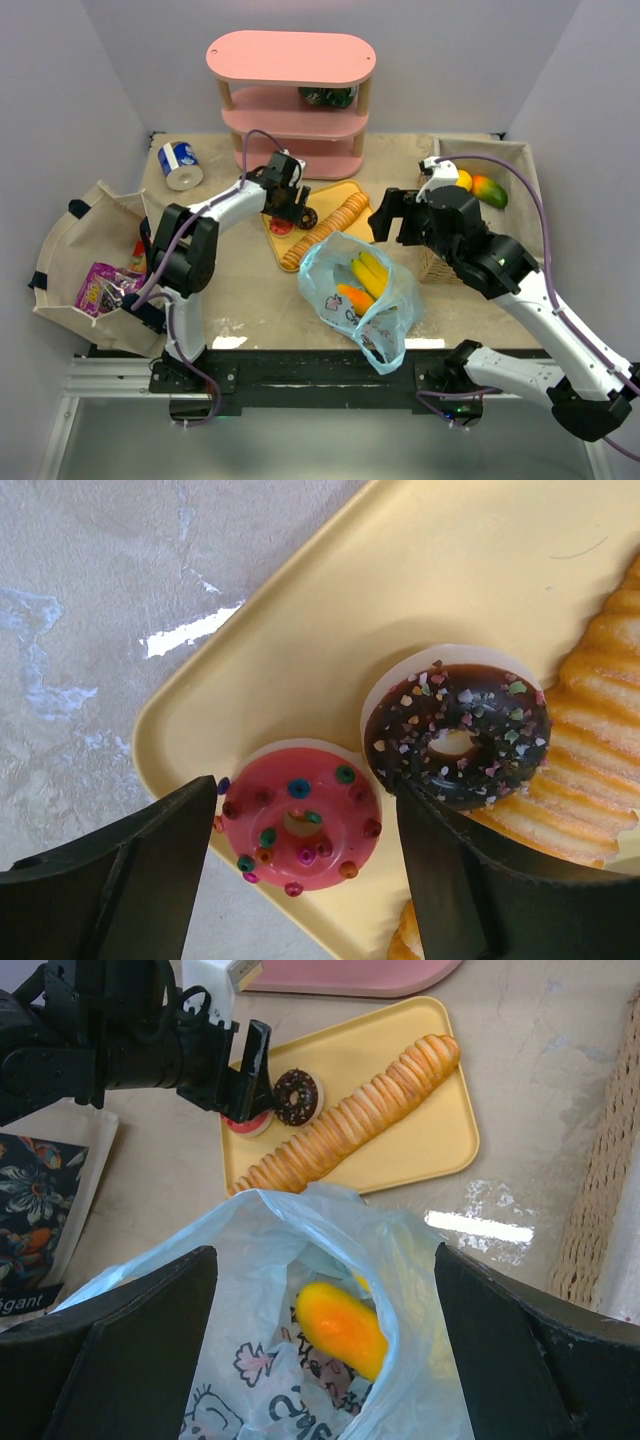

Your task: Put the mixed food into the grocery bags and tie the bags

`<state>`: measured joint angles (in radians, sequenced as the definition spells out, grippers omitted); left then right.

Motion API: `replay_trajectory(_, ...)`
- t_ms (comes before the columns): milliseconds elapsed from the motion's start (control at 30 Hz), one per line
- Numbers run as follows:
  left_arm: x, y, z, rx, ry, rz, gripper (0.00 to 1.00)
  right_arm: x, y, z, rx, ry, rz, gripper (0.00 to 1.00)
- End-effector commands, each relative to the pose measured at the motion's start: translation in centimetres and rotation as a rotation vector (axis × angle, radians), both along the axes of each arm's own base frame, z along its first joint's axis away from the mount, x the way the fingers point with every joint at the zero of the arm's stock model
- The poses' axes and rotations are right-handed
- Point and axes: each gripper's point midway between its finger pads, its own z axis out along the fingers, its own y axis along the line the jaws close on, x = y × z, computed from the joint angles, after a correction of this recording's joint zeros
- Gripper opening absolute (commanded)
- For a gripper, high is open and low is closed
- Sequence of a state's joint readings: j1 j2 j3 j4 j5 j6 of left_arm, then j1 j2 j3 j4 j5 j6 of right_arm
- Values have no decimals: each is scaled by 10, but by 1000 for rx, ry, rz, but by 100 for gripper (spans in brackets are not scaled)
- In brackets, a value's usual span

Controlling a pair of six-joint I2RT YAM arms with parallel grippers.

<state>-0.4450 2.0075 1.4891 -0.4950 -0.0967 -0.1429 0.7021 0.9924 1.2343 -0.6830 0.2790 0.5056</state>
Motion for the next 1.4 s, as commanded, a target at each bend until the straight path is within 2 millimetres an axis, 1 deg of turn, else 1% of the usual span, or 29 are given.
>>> replay_trajectory(0, -5, 0, 15, -35, -11, 2, 78, 2, -3, 10, 20, -25, -25, 93)
replay_trajectory(100, -9, 2, 9, -29, 17, 1, 78, 2, -2, 9, 18, -21, -24, 93)
replay_trajectory(167, -8, 4, 21, -41, -17, 15, 78, 1, -4, 10, 17, -23, -26, 93)
replay_trajectory(200, -7, 3, 23, -54, -39, 18, 79, 1, -4, 9, 16, -21, -27, 93)
replay_trajectory(233, -8, -2, 34, -93, -59, -1, 81, 0, -5, 9, 16, -19, -29, 93)
replay_trajectory(267, -7, -3, 38, -107, -68, -4, 84, 0, -4, 7, 17, -17, -27, 93)
replay_trajectory(333, -7, -5, 43, -120, -73, -13, 85, 0, -3, 6, 18, -13, -23, 93)
replay_trajectory(400, -6, -4, 42, -115, -69, -15, 85, 0, -2, 6, 15, -12, -21, 93)
replay_trajectory(500, -7, -3, 32, -108, -50, -15, 85, 1, 0, 4, 14, -6, -14, 93)
replay_trajectory(533, -6, -3, 25, -99, -38, -23, 83, 1, -1, 5, 15, -8, -13, 93)
replay_trajectory(600, -4, -1, 20, -84, -26, -24, 80, 1, 0, 5, 16, -9, -13, 93)
replay_trajectory(633, -5, 0, 10, -63, -3, -29, 79, 1, 0, 5, 15, -9, -15, 93)
replay_trajectory(667, -3, 0, 9, -56, -1, -31, 78, 1, -1, 5, 14, -8, -14, 93)
replay_trajectory(700, -4, 3, 3, -39, 13, -28, 78, 1, -1, 5, 13, -9, -16, 93)
replay_trajectory(767, -4, 3, 1, -31, 14, -38, 77, 0, -2, 5, 13, -11, -19, 93)
replay_trajectory(833, -3, 4, -3, -25, 17, -40, 73, 0, -4, 5, 14, -11, -25, 93)
replay_trajectory(900, -5, 6, -7, -13, 28, -38, 73, 0, -4, 6, 14, -13, -27, 93)
replay_trajectory(967, -7, 6, -12, -9, 40, -42, 69, 0, -5, 5, 13, -13, -30, 93)
replay_trajectory(1000, -8, 7, -13, -9, 42, -41, 61, 0, -5, 6, 16, -13, -31, 93)
replay_trajectory(1067, -8, 5, -11, -20, 27, -45, 53, 0, -5, 5, 15, -12, -31, 93)
replay_trajectory(1100, -7, 4, -5, -30, 12, -46, 48, 0, -4, 4, 15, -12, -31, 93)
replay_trajectory(1133, -5, 3, 1, -39, -2, -46, 40, 1, -4, 4, 14, -10, -29, 93)
replay_trajectory(1167, -2, 0, 10, -54, -26, -49, 37, 1, -4, 4, 13, -11, -34, 93)
replay_trajectory(1200, 0, -3, 27, -79, -61, -58, 34, 1, -4, 4, 14, -12, -32, 93)
replay_trajectory(1233, 2, -5, 39, -93, -87, -61, 34, 1, -3, 5, 15, -15, -30, 93)
replay_trajectory(1267, 5, -8, 56, -112, -121, -64, 33, 2, -3, 4, 15, -14, -27, 93)
replay_trajectory(1300, 6, -9, 87, -141, -181, -66, 33, 2, -2, 5, 18, -20, -26, 93)
replay_trajectory(1367, 5, -18, 132, -214, -276, -90, 33, 3, 0, 3, 14, -19, -18, 93)
